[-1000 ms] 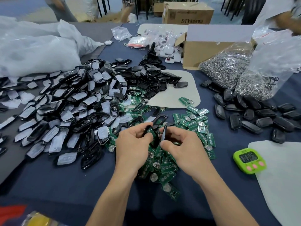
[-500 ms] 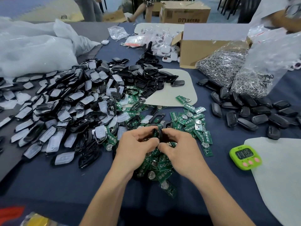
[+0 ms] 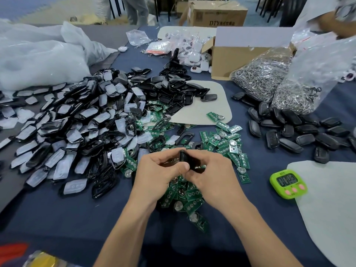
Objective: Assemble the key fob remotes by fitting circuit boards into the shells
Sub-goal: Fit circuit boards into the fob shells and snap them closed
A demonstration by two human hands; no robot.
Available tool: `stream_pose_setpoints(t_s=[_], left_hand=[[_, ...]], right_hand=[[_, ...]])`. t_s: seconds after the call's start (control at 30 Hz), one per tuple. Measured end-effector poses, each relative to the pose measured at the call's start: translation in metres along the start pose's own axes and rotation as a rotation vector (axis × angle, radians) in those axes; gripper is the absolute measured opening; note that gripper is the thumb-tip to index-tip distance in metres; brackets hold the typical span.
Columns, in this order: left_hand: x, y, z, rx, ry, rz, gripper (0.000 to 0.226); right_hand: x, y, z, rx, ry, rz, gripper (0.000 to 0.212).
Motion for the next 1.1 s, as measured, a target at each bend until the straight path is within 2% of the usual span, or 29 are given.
stream_pose_setpoints(t_s=[0.17, 0.27, 0.33, 0.4, 0.47, 0.53, 0.6, 0.73, 0.87, 1.0, 1.1], left_hand=[[0.003, -0.001, -0.004, -0.139, -0.014, -0.081, 0.038], [0.000, -0.001, -0.011, -0.224, -0.022, -0.133, 0.040], [-0.002, 0.002, -0.014, -0.193, -0.026, -0.159, 0.045], [-0.002, 0.005, -0.014, -0.133, -0.031, -0.155, 0.048], [-0.001, 0.009, -0.011, -0.049, -0.027, -0.147, 0.047], [0.000, 0.010, -0.008, 0.021, -0.011, -0.128, 0.042], [0.001, 0.008, -0.007, 0.032, -0.013, -0.093, 0.039], [0.004, -0.002, -0.015, -0.052, -0.087, -0.023, 0.028], [0.005, -0.001, -0.025, -0.095, -0.178, -0.064, 0.046], [0.010, 0.000, -0.026, -0.168, -0.228, -0.114, 0.055], [0.013, -0.002, -0.027, -0.242, -0.246, -0.136, 0.056]], right_hand=[[0.003, -0.003, 0.003, 0.083, 0.015, -0.040, 0.051], [0.009, -0.006, 0.016, 0.249, 0.111, -0.131, 0.054], [0.011, -0.004, 0.019, 0.282, 0.153, -0.193, 0.051], [0.008, 0.002, 0.010, 0.097, 0.073, -0.175, 0.048], [0.000, 0.006, -0.003, -0.155, -0.051, -0.068, 0.037], [-0.005, 0.011, -0.009, -0.274, -0.102, 0.019, 0.029], [-0.007, 0.015, -0.011, -0.290, -0.120, 0.038, 0.029], [-0.004, 0.023, -0.011, -0.318, -0.133, -0.027, 0.035], [-0.002, 0.024, -0.005, -0.328, -0.103, -0.045, 0.035], [-0.004, 0.025, 0.008, -0.161, -0.028, -0.007, 0.028], [-0.005, 0.028, 0.022, 0.031, 0.080, -0.039, 0.044]])
Point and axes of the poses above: each hand's wrist, its own x-axis away from the middle knuckle, its own y-axis out of the back of the hand, z = x × y, the point moved 8 cm from there along -x, towards the middle knuckle, and after that the axes turned 5 degrees about y, right-handed, at the moved point
